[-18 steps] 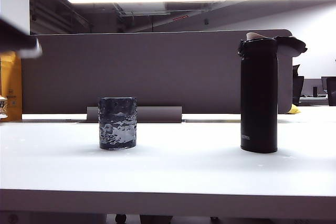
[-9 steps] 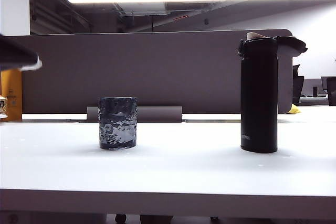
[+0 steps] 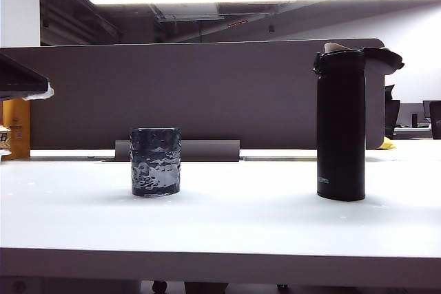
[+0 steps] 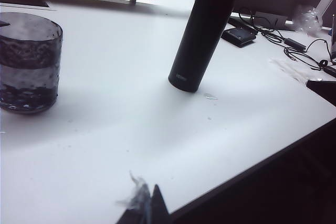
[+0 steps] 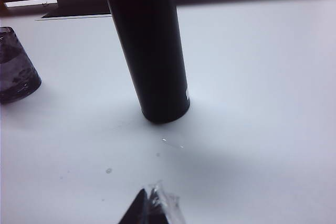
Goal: Pick up the black thermos, pour some water into the cup, then place the black thermos back on the table.
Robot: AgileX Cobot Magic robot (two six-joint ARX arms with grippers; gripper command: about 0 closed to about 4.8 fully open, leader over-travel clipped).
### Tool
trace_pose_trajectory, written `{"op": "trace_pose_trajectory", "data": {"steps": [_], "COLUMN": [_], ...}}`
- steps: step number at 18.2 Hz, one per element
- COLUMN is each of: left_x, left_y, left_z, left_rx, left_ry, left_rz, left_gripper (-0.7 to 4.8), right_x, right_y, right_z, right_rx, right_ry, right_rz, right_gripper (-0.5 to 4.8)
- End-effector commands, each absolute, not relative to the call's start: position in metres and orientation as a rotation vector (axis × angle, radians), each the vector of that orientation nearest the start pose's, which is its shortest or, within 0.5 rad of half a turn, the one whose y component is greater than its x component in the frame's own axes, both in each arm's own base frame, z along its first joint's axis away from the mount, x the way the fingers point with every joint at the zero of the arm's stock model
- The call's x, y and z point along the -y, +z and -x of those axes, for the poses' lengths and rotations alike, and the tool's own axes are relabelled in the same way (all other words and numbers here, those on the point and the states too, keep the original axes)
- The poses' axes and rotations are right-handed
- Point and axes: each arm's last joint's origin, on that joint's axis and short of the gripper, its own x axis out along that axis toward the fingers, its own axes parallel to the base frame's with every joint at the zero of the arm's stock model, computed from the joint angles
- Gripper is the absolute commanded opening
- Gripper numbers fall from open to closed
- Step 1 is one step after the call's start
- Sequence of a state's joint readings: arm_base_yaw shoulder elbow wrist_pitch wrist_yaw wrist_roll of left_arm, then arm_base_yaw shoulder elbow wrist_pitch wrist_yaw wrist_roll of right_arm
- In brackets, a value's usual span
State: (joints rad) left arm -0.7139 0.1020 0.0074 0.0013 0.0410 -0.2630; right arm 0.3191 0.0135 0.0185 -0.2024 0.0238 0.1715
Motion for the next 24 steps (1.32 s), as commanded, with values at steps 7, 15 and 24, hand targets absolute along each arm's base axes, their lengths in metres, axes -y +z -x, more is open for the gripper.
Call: {"op": "trace_pose_trajectory", "data": {"steps": [7, 15, 24], "left_x": [0.016, 0.004, 0.004], "left_y": [0.161, 0.168, 0.168], "left_z": [-0.100, -0.097, -0.097], "left_rx": [-0.112, 0.002, 0.003], "left_ry": [-0.321, -0.187, -0.186], "left_rz": [0.265, 0.259, 0.259], "left_gripper": [-0.05, -0.05, -0.05], "right_x": [-0.029, -0.029, 0.006], "right_y": [0.148, 0.149, 0.149], "right_z": [-0.091, -0.091, -0.096], "right_rx": [-0.225, -0.211, -0.151], "right_ry": [0.277, 0.272, -0.097], "right_rz": [-0.139, -0.143, -0.177], "right_gripper": [-0.05, -0.05, -0.05]}}
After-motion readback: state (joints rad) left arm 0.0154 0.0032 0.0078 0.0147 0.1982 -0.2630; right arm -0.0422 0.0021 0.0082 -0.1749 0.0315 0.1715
